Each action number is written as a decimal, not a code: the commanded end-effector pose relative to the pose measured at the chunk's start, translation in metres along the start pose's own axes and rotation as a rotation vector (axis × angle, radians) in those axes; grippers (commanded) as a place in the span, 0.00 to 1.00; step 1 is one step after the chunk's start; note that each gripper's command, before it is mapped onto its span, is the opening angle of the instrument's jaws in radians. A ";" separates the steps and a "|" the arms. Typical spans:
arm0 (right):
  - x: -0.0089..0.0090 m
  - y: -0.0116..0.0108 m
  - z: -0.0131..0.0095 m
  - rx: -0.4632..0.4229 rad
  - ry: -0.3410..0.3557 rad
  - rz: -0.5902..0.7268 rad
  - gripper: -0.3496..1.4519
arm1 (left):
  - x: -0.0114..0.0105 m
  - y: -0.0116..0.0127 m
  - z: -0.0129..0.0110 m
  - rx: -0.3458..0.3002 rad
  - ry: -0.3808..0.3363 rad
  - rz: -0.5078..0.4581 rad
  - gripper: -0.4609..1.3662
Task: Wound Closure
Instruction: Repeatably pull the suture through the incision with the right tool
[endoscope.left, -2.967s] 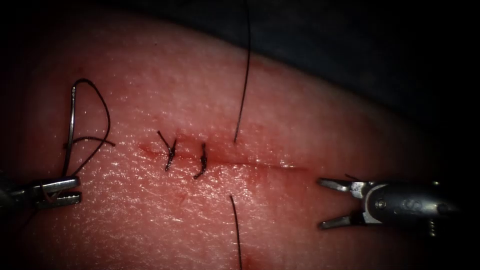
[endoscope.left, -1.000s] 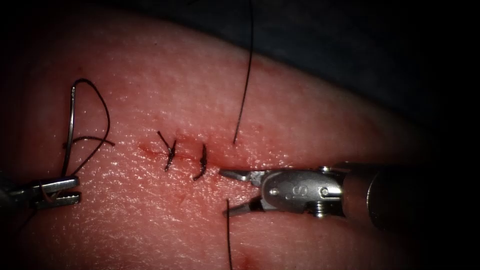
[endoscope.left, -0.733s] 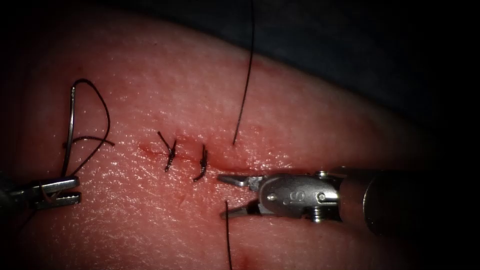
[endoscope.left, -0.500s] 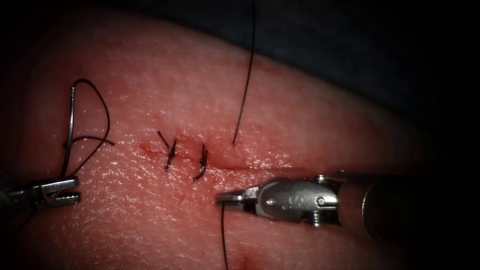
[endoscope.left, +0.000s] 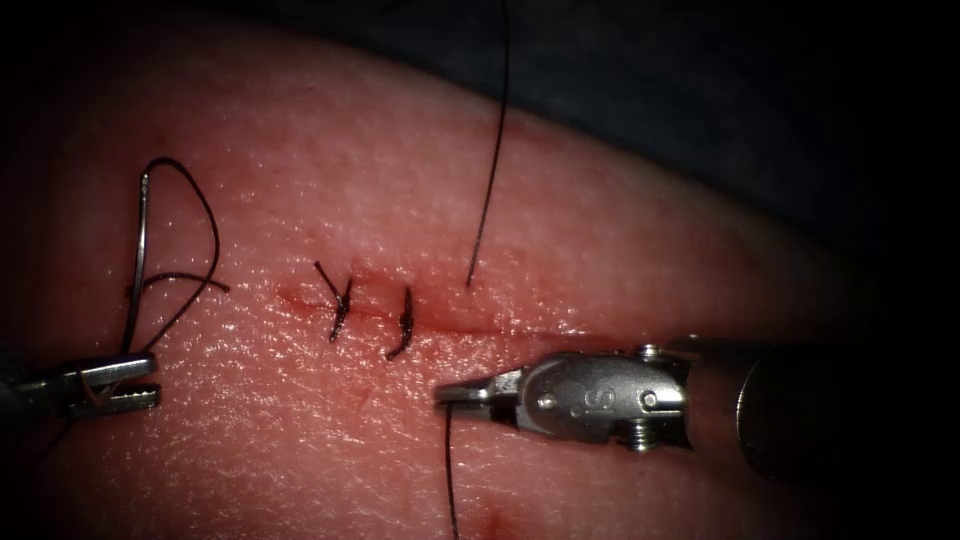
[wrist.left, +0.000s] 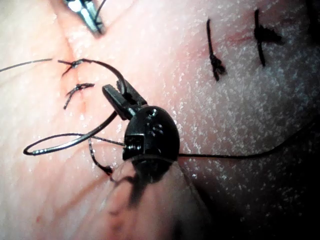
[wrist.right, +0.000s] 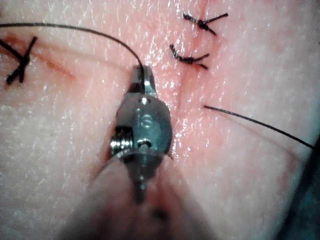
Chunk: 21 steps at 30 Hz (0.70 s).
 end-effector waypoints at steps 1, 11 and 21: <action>0.0001 -0.0003 -0.0002 -0.001 0.003 -0.011 0.00 | 0.0000 0.0000 0.0000 -0.004 0.000 0.000 0.06; 0.0019 -0.0054 -0.0021 0.059 0.002 -0.057 0.00 | 0.0001 0.0000 0.0000 -0.004 0.000 0.000 0.06; 0.0036 -0.0099 -0.0043 0.101 0.010 -0.085 0.00 | 0.0001 0.0001 0.0001 -0.004 -0.001 0.000 0.06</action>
